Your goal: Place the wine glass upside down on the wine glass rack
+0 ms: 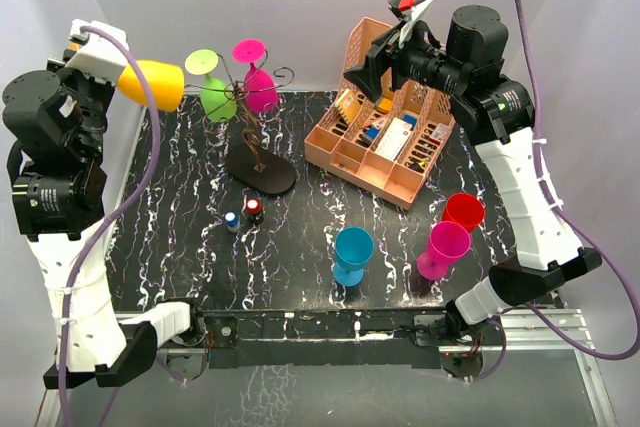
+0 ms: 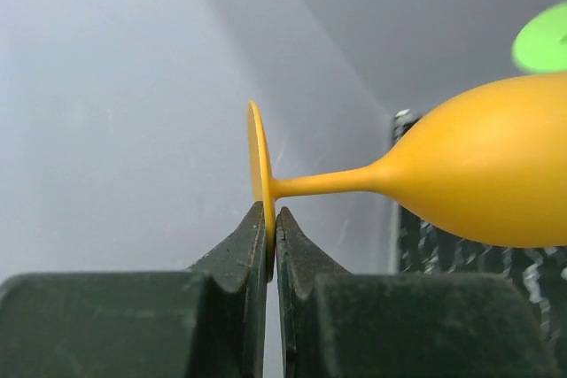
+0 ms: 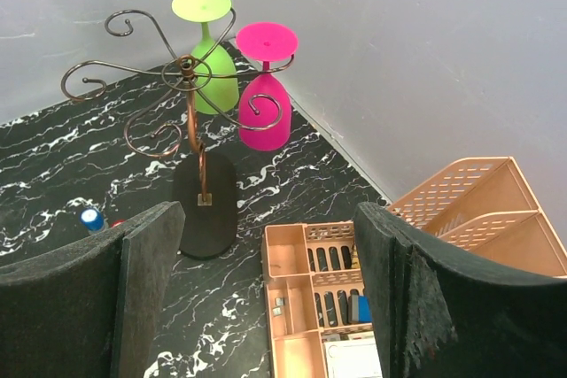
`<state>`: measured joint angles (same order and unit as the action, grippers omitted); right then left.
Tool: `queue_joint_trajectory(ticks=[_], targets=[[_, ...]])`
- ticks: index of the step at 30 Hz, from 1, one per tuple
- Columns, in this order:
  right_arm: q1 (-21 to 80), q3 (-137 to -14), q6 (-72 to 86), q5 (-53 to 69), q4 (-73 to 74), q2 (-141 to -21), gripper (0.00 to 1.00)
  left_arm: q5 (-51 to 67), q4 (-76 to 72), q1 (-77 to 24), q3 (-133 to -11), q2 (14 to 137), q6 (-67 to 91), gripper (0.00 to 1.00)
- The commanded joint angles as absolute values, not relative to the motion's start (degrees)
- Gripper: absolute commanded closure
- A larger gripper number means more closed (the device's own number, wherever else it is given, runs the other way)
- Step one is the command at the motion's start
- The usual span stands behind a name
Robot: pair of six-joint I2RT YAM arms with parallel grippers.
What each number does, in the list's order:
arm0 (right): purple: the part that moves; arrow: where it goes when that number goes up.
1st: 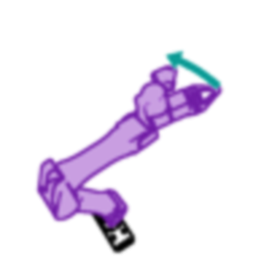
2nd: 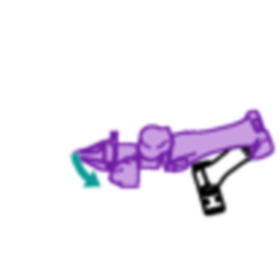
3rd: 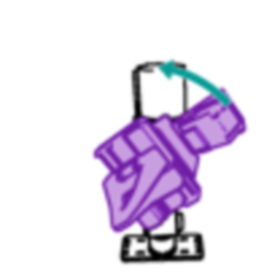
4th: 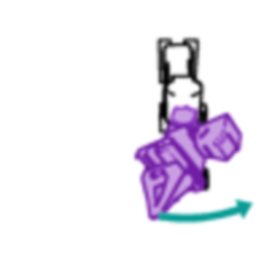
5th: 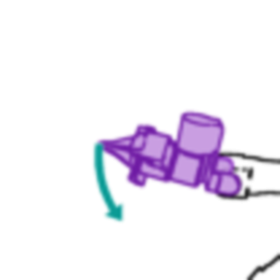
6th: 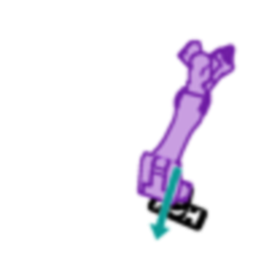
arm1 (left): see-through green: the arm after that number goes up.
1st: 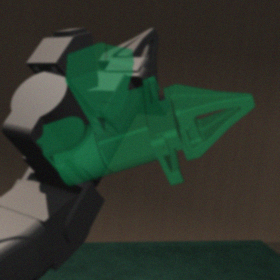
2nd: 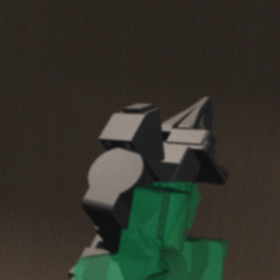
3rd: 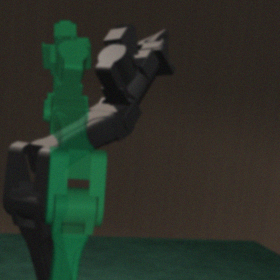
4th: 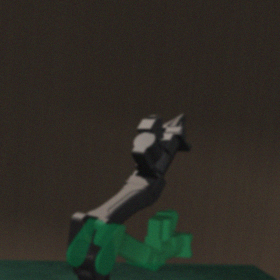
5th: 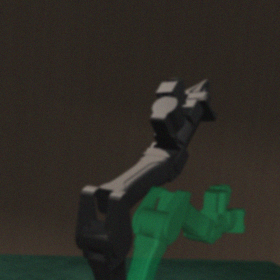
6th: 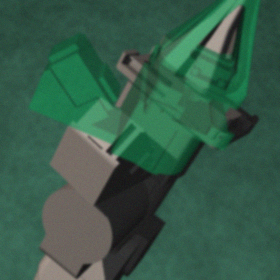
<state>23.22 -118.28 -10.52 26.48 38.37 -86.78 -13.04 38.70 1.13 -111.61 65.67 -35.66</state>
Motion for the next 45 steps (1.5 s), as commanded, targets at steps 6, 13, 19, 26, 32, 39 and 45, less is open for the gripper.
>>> queue_joint_trajectory(ticks=[6,13,19,26,32,39,45], targets=[[23.17,-117.17,-11.76,25.67,36.7,-85.84,0.15,-21.43,43.65,1.92,-101.25,64.91,-58.5,1.0],[23.16,-115.19,-12.04,25.84,36.22,-85.25,0.15,-10.03,43.55,1.64,-96.17,66.27,-63.81,1.0],[23.16,-114.37,-12.08,25.89,35.95,-84.95,0.15,-2.02,43.92,0.02,-95.76,68.22,-69.46,1.0],[23.2,-113.47,-12.18,25.97,35.59,-84.97,0.15,1.18,44.7,-4.11,-95.25,70.72,-75.76,1.0],[23.18,-113.3,-12.39,25.82,35.51,-84.9,0.15,0.8,42.92,-8.08,-95.21,73.19,-78.66,1.0],[23.16,-112.62,-12.61,25.37,35.27,-84.73,0.15,4.17,40.56,-9.86,-96.15,75.26,-77.29,1.0],[23.17,-111.95,-12.59,25.61,35.08,-84.4,0.15,4.04,36.72,-10.4,-95.08,76.47,-76.47,1.0]])
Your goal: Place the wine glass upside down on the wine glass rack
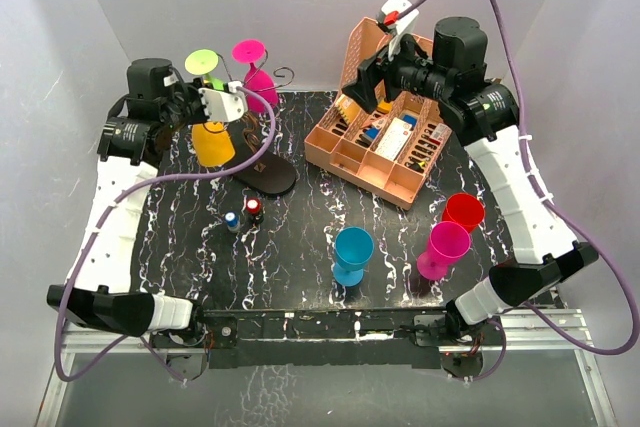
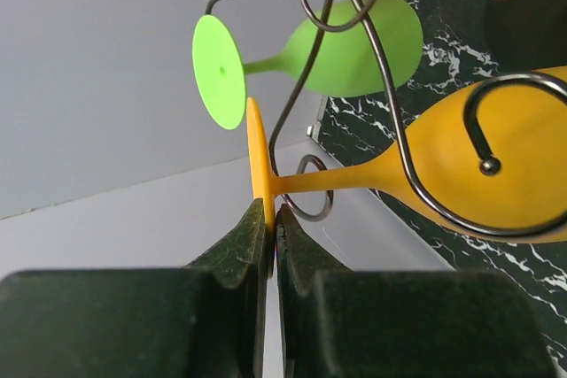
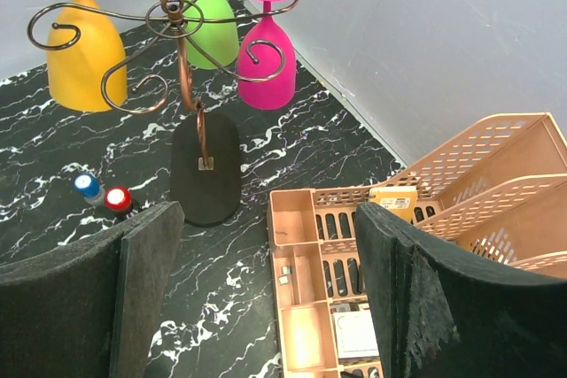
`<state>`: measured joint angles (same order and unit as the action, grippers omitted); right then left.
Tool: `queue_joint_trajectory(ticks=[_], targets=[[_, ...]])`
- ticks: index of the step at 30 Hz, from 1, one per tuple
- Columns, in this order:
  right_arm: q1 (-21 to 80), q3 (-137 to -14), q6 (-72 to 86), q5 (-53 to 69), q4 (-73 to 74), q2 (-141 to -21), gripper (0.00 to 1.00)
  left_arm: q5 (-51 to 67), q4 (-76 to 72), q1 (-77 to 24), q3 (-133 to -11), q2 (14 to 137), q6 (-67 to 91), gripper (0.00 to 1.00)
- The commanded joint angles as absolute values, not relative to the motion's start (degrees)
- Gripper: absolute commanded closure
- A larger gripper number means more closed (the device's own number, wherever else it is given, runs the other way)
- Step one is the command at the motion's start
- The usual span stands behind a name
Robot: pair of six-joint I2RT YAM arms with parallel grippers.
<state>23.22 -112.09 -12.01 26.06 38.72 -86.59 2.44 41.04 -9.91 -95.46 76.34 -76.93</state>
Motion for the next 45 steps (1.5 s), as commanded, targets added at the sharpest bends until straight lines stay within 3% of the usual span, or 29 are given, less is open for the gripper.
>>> queue_joint_trajectory(ticks=[1,30,45], targets=[[23.2,-111.75,-12.57,25.66,34.95,-84.33,0.15,3.42,35.79,-10.5,-94.76,76.7,-76.23,1.0],[23.12,-110.22,-12.82,26.06,34.63,-83.06,0.14,-11.9,22.11,-11.16,-87.37,76.79,-76.06,1.0],[23.1,-109.8,-12.98,26.18,34.63,-82.97,0.14,-15.3,24.52,-11.15,-87.01,75.27,-76.16,1.0]])
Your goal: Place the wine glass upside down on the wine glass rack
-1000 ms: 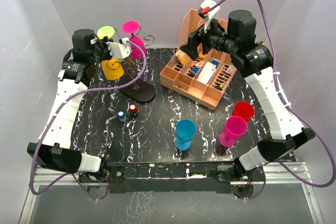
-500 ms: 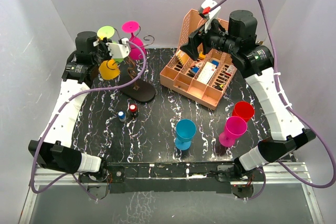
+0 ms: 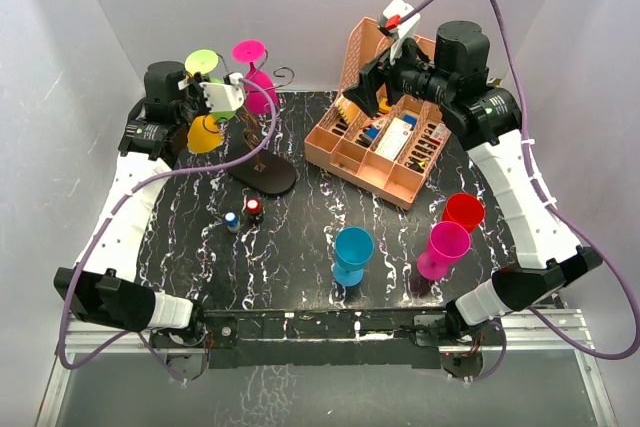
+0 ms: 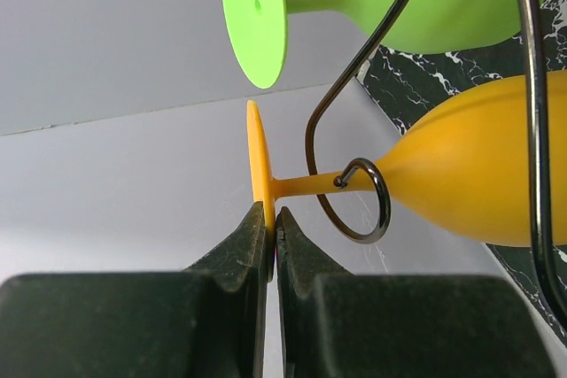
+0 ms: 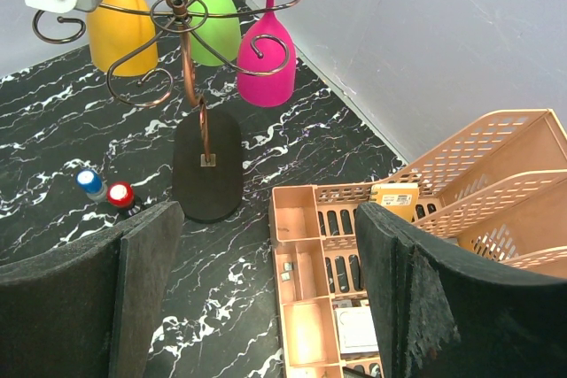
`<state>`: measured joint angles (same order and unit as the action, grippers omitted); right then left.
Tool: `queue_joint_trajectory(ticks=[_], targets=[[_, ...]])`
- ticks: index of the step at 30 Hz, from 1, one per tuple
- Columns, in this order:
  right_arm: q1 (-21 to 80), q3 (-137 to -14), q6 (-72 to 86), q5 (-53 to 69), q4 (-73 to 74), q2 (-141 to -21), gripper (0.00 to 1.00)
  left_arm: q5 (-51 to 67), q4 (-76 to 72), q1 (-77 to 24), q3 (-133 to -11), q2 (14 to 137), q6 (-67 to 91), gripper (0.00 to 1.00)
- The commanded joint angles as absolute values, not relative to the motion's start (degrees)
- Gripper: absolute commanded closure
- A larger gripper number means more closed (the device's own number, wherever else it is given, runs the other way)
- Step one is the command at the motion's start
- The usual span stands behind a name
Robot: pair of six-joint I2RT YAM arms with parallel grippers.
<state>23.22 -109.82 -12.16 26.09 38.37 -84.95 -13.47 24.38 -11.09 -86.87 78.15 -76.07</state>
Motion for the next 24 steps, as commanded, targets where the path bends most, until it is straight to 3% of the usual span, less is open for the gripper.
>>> queue_joint_trajectory(ticks=[1,24], targets=[[23.07,-109.73,-12.95,26.19,34.63,-82.97,0.14,-15.23,24.79,-11.14,-86.87,75.05,-76.12,1.0],[22.58,-108.73,-12.88,26.87,34.12,-82.33,0.14,-5.36,32.4,-11.68,-88.52,74.0,-71.92,0.9]])
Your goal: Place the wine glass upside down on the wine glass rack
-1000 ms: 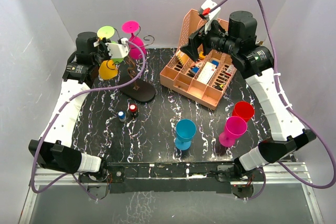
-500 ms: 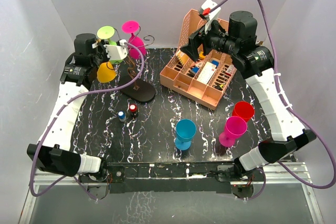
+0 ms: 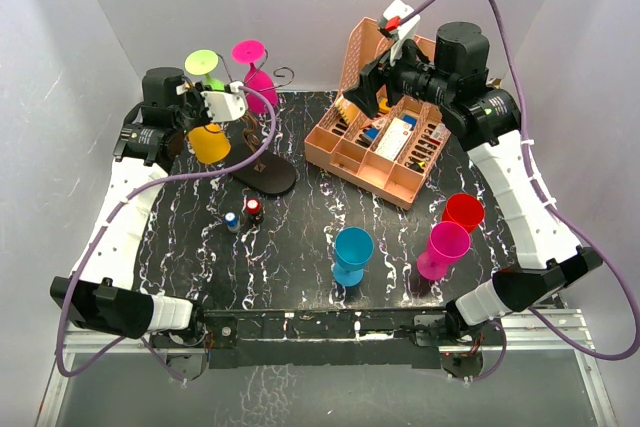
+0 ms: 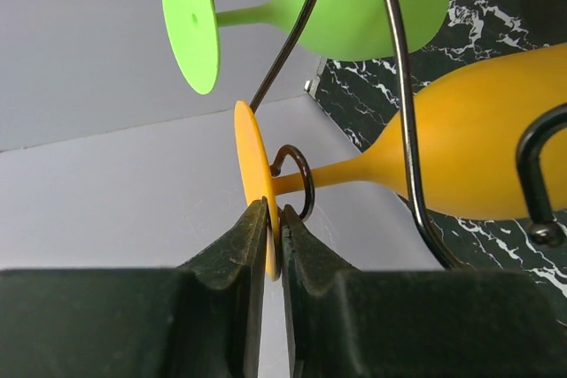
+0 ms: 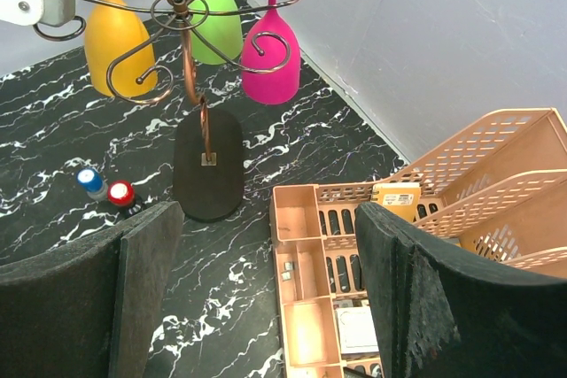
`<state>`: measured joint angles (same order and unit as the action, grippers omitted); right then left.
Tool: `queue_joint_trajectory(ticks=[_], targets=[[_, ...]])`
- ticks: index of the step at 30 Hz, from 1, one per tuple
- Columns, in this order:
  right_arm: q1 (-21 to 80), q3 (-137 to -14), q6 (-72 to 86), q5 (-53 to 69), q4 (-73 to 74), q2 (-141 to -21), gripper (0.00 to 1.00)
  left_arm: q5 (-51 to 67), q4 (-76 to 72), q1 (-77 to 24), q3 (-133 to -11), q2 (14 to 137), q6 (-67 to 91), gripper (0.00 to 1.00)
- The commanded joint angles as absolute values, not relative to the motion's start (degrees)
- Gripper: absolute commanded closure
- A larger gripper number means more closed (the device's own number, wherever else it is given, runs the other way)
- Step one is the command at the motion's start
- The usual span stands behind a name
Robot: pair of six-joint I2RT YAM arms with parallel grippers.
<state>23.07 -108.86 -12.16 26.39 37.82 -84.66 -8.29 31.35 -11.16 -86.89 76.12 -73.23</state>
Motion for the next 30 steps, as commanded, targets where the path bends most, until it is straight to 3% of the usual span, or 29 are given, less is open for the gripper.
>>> queue_joint_trajectory(ticks=[1,15,30], targets=[[22.59,-108.64,-12.88,26.78,34.1,-82.26,0.14,-5.24,32.32,-11.62,-88.51,74.07,-71.8,0.88],[22.3,-108.28,-12.91,26.88,33.93,-82.27,0.14,-4.6,33.54,-11.7,-90.35,73.89,-70.26,0.63],[22.26,-107.14,-14.72,26.47,34.56,-82.28,0.12,-1.05,40.17,-11.71,-93.96,72.27,-68.64,0.52]])
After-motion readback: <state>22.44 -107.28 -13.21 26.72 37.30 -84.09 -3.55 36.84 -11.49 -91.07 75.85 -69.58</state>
